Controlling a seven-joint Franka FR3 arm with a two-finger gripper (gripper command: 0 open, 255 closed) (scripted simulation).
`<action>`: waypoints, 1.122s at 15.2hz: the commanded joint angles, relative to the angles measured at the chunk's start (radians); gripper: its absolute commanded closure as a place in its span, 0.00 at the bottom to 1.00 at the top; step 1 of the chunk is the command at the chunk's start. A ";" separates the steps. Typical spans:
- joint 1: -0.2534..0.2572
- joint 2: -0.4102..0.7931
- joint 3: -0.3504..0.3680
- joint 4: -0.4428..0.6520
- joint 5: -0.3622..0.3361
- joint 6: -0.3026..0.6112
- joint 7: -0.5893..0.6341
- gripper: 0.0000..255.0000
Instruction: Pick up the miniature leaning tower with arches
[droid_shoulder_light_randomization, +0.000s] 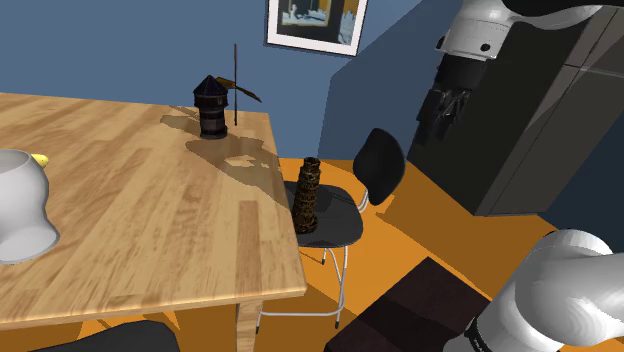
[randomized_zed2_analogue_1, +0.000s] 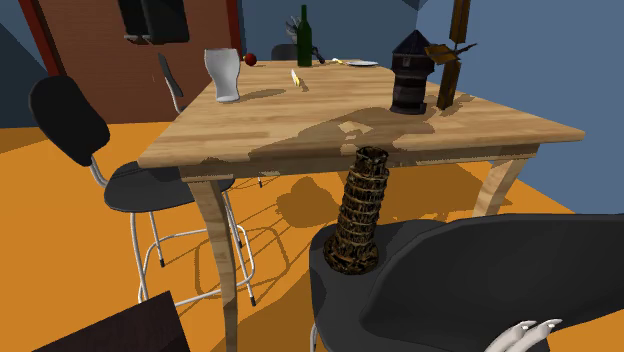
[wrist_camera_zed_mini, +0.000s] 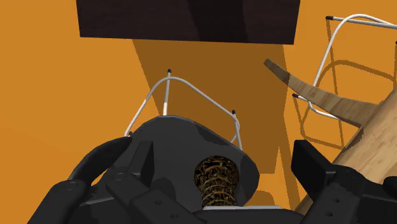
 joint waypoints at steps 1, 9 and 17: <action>0.000 0.000 0.000 0.000 0.000 0.000 0.000 0.00; 0.018 0.285 0.000 0.072 -0.001 0.186 -0.053 0.00; 0.035 0.592 0.007 0.228 -0.002 0.309 -0.100 0.00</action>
